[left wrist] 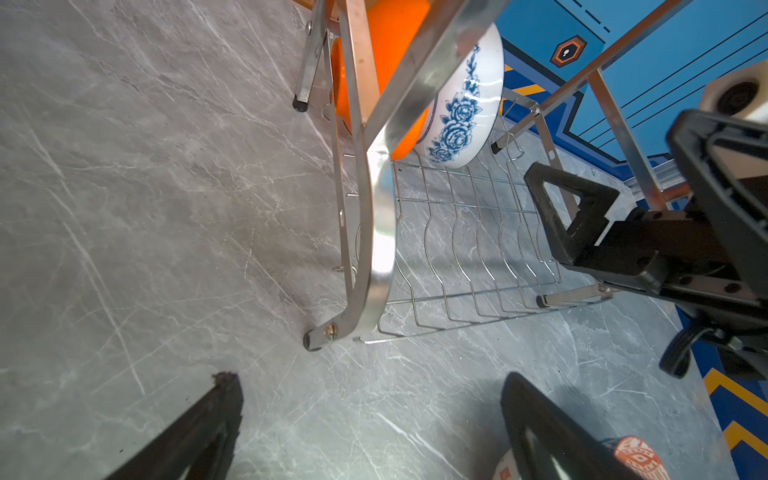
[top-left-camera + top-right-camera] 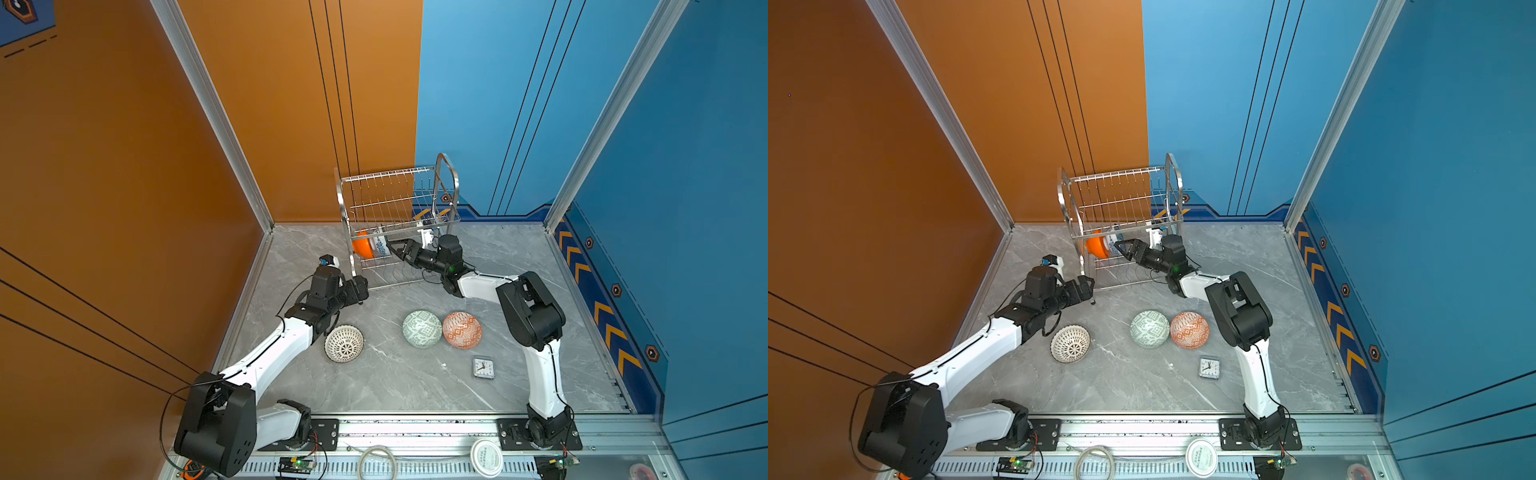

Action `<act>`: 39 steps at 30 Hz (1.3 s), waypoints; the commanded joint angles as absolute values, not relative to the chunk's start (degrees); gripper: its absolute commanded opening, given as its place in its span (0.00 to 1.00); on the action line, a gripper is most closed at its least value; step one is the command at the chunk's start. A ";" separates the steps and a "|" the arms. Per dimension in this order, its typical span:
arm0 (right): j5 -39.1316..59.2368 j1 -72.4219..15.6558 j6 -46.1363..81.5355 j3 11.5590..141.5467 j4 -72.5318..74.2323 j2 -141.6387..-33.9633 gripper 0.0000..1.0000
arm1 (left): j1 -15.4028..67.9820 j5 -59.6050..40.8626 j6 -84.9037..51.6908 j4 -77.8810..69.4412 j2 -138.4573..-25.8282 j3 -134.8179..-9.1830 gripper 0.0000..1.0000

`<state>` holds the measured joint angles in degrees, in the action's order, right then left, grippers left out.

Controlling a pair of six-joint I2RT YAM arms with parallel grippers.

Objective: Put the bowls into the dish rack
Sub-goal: 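Open the right gripper and draw it back out of the rack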

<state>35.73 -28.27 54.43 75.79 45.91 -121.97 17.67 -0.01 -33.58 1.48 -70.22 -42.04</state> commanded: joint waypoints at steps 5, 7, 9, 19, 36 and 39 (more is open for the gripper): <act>35.25 -29.51 54.49 70.02 50.34 -115.75 1.00 | 18.28 1.40 -33.97 3.27 -67.73 -40.75 0.98; 35.24 -29.53 54.32 68.46 50.57 -114.56 1.00 | 18.45 1.41 -33.97 3.47 -67.37 -40.53 0.98; 35.45 -29.51 54.14 67.18 50.58 -113.56 1.00 | 18.61 1.49 -33.93 3.69 -67.05 -40.47 0.98; 35.26 -29.79 52.51 61.68 48.91 -108.76 1.00 | 20.08 2.28 -34.29 5.02 -65.27 -39.81 0.98; 32.01 -31.26 43.56 56.28 36.12 -98.79 1.00 | 21.45 2.85 -34.90 8.20 -58.42 -36.73 0.98; 30.43 -31.72 41.69 55.46 33.04 -96.33 1.00 | 21.38 2.51 -34.80 8.68 -57.59 -36.42 0.98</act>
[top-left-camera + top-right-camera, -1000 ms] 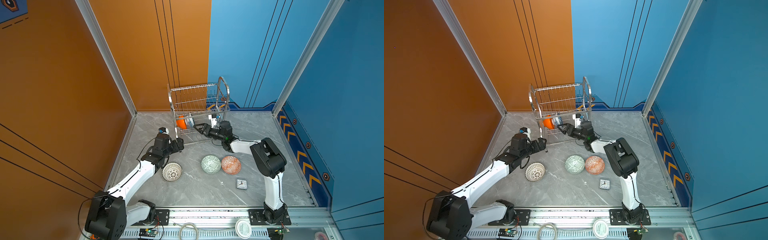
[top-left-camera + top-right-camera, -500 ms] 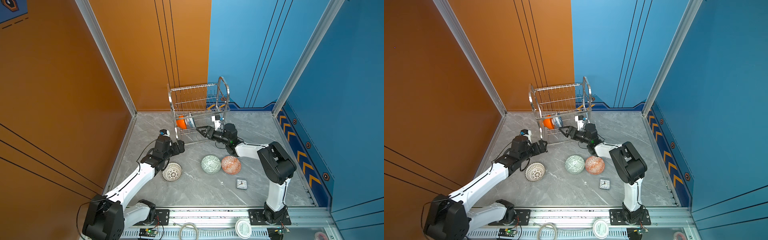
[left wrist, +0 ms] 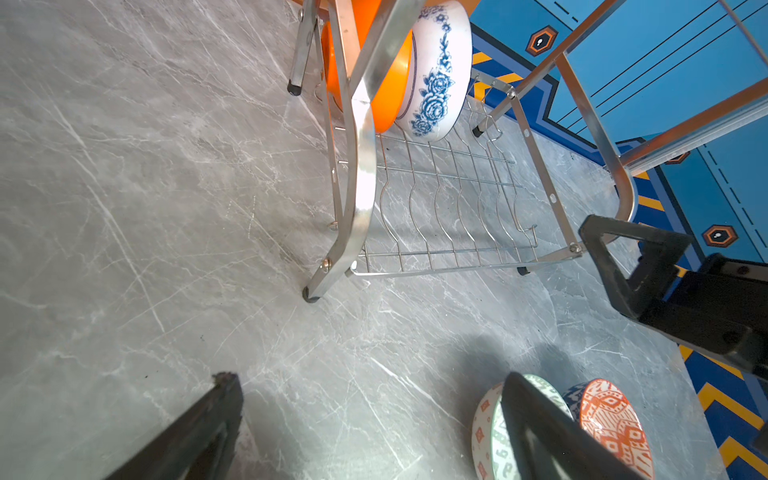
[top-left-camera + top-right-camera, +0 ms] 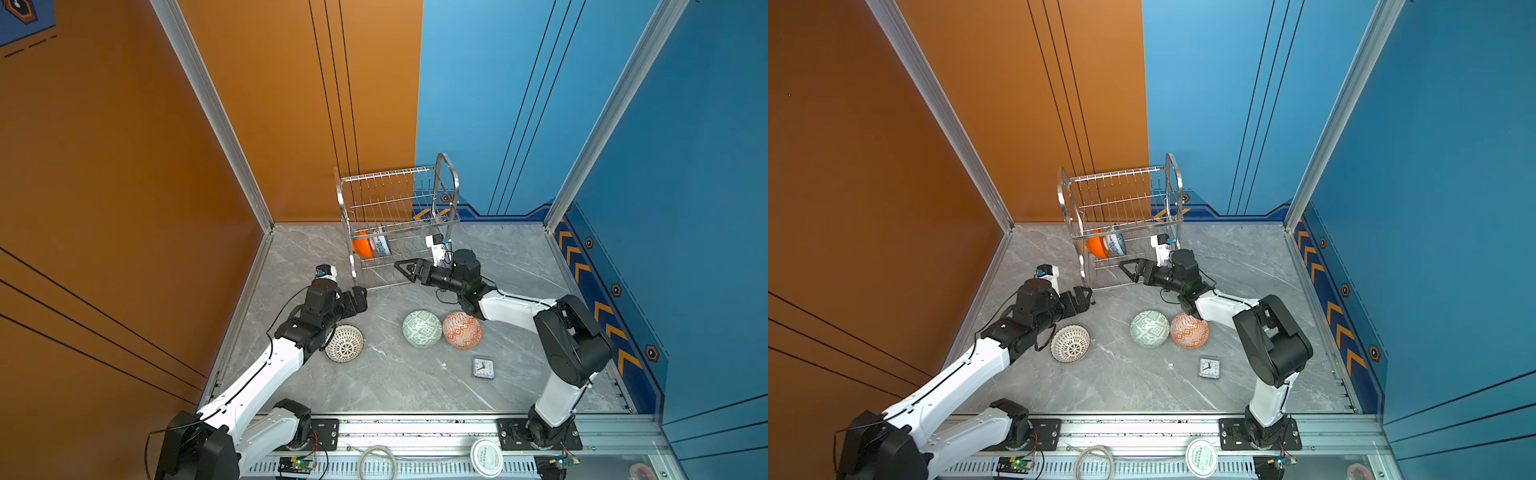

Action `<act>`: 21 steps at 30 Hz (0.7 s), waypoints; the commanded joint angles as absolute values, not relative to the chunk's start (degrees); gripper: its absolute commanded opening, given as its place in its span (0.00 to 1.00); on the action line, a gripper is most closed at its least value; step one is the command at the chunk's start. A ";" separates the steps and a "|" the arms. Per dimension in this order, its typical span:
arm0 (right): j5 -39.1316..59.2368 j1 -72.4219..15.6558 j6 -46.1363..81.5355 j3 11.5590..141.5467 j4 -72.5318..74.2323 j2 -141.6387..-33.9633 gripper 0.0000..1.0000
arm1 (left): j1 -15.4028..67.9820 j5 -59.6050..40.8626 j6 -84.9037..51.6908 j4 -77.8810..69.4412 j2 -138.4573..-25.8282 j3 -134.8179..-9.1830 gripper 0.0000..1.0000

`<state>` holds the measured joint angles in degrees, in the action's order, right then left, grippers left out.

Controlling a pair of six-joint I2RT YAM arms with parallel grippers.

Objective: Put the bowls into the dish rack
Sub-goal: 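Open the right gripper and draw it back out of the rack, then move the right gripper over the green-patterned bowl on the table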

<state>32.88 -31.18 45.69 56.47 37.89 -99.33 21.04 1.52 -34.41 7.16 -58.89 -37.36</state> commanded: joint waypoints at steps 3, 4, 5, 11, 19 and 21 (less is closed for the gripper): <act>28.00 -31.99 38.92 54.52 28.48 -93.67 1.00 | 21.45 1.68 -34.98 8.88 -56.58 -35.93 0.98; 26.85 -32.08 37.59 54.18 26.55 -92.60 1.00 | 21.44 1.51 -35.07 8.93 -56.16 -35.70 0.98; 25.50 -32.07 36.58 53.74 24.69 -91.32 1.00 | 21.45 1.34 -35.07 9.05 -55.70 -35.49 0.98; 11.89 -32.11 31.05 52.60 9.63 -84.10 1.00 | 21.53 0.83 -34.98 10.02 -53.43 -34.30 0.98; -13.54 -33.16 28.57 54.23 -12.28 -77.56 1.00 | 22.05 1.01 -35.30 10.28 -51.54 -33.76 0.98; -17.18 -33.28 27.74 53.37 -14.40 -75.92 1.00 | 22.37 1.17 -35.27 10.28 -51.42 -33.66 0.98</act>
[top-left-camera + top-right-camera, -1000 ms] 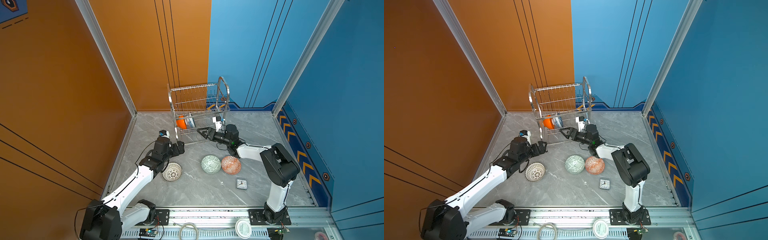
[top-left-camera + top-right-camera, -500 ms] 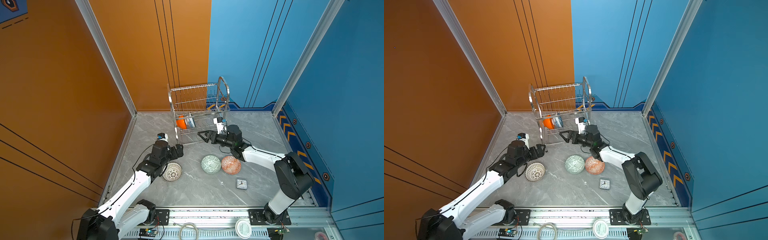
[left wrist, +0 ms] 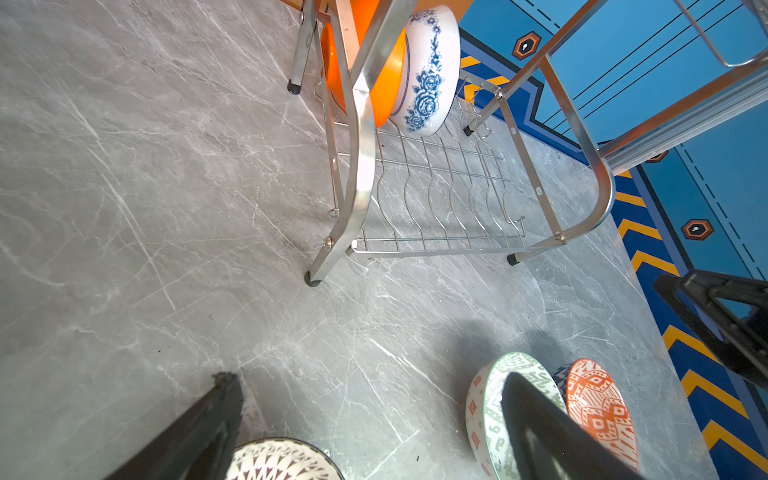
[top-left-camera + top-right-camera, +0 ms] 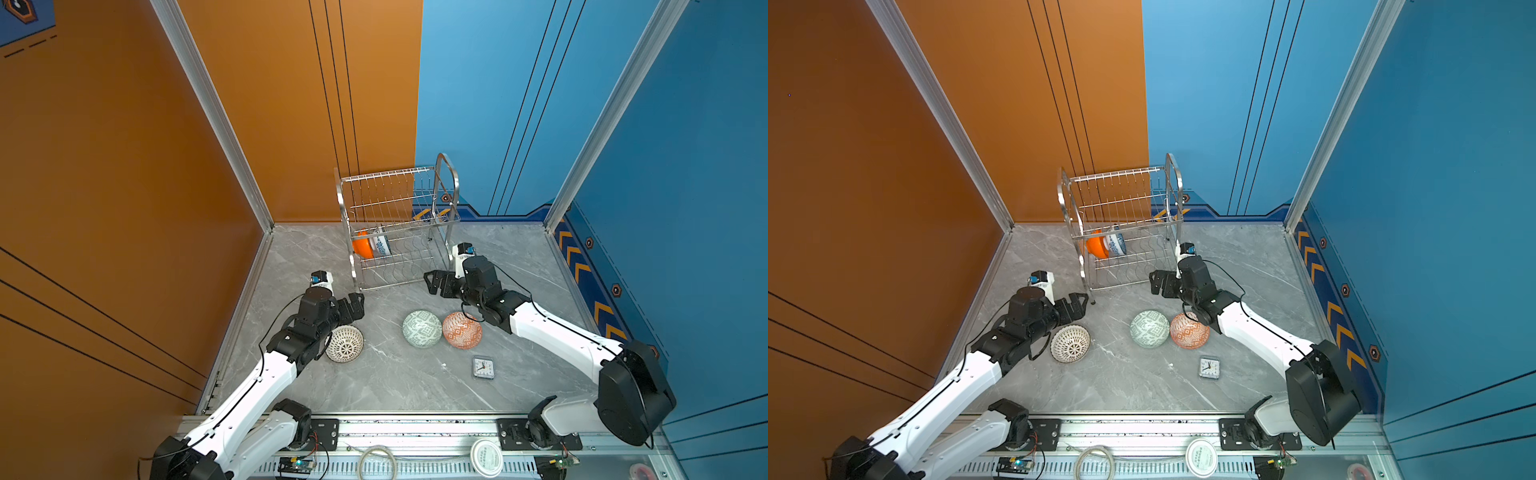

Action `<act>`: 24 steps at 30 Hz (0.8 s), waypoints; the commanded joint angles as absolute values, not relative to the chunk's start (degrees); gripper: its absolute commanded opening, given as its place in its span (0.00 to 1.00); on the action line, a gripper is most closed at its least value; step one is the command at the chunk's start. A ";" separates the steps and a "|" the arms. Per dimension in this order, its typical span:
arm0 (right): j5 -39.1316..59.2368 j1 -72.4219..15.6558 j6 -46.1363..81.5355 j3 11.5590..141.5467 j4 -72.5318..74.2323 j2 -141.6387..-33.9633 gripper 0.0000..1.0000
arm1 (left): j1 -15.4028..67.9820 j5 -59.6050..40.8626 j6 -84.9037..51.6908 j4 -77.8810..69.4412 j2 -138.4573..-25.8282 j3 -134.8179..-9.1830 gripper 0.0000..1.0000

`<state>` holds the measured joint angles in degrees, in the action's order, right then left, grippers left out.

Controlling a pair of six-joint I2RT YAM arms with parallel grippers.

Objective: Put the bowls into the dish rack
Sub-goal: 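Move the right gripper over the green-patterned bowl on the table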

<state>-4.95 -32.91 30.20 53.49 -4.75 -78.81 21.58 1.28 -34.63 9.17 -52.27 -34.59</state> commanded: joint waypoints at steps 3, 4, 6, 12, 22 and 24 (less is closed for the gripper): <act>-19.13 -32.43 28.17 50.75 -15.38 -72.42 1.00 | 23.15 1.75 -35.34 10.28 -51.44 -33.76 0.98; -18.03 -31.66 28.63 49.65 -15.43 -71.10 1.00 | 23.52 1.97 -35.40 10.26 -51.52 -33.75 0.98; -13.81 -29.89 28.49 47.75 -15.67 -68.56 1.00 | 24.48 2.49 -35.42 10.28 -51.47 -33.89 0.98; -13.97 -29.43 24.38 44.91 -21.70 -62.12 1.00 | 28.87 5.27 -34.84 10.26 -51.50 -33.95 0.98; -10.03 -33.36 25.39 41.52 -26.19 -61.71 1.00 | 34.39 6.27 -34.12 9.77 -52.72 -33.58 0.98; -9.91 -35.11 25.36 41.07 -26.19 -62.58 0.98 | 35.06 6.50 -34.17 9.43 -53.02 -33.31 0.98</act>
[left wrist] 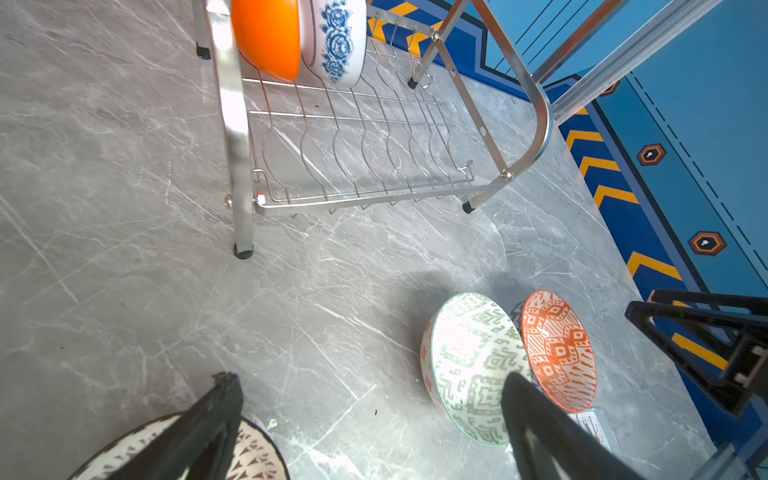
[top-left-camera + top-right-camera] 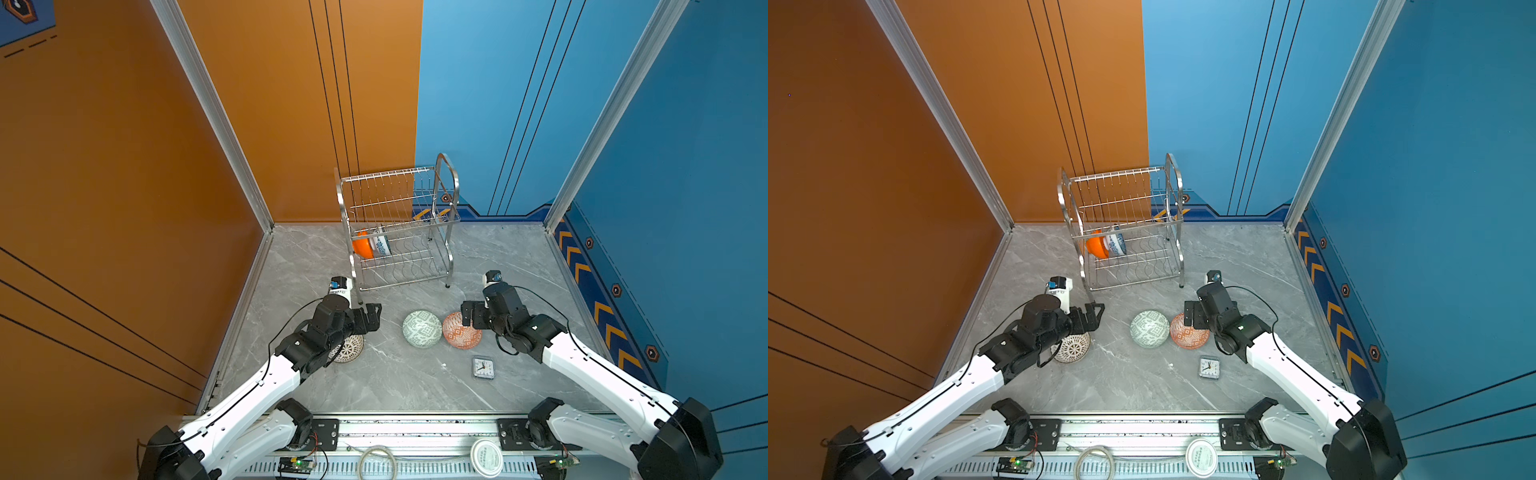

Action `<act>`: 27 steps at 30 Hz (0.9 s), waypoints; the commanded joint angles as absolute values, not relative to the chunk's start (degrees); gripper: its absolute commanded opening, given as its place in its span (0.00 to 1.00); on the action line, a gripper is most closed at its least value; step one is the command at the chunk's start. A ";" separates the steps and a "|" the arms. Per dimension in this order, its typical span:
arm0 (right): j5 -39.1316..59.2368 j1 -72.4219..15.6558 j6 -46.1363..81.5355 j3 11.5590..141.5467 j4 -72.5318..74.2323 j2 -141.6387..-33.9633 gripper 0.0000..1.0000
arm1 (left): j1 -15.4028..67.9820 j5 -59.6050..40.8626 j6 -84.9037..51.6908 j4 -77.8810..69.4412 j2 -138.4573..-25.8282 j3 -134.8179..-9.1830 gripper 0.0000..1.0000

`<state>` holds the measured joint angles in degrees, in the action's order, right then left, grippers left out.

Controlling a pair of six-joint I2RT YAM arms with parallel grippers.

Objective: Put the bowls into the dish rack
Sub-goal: 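Move the right gripper over the green-patterned bowl on the table, then lower the right gripper and close it on the green bowl rim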

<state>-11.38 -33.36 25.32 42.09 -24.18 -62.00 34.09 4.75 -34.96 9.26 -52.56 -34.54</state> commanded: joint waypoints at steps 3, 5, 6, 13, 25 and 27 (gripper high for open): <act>-9.86 -37.84 24.96 40.72 -26.19 -63.75 0.95 | 35.46 6.78 -33.93 9.32 -53.15 -33.07 0.98; -9.53 -39.02 24.88 40.78 -26.10 -64.52 0.92 | 35.51 7.02 -33.77 9.31 -53.05 -33.01 0.98; -9.35 -39.51 24.87 40.91 -26.02 -64.92 0.91 | 35.57 7.05 -33.79 9.32 -52.91 -32.96 0.98; -7.20 -43.07 24.36 43.75 -23.51 -70.15 0.83 | 36.03 7.12 -34.10 8.46 -53.61 -32.96 0.98; -9.61 -45.52 16.92 54.13 -23.47 -82.99 0.69 | 36.04 7.29 -33.79 9.66 -51.79 -32.43 0.98; -9.51 -45.47 15.61 55.69 -23.56 -85.02 0.69 | 35.96 7.24 -33.81 9.83 -51.54 -32.41 0.98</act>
<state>-7.88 -45.34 19.07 52.99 -23.81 -82.76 35.66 6.04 -34.76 8.86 -52.56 -33.08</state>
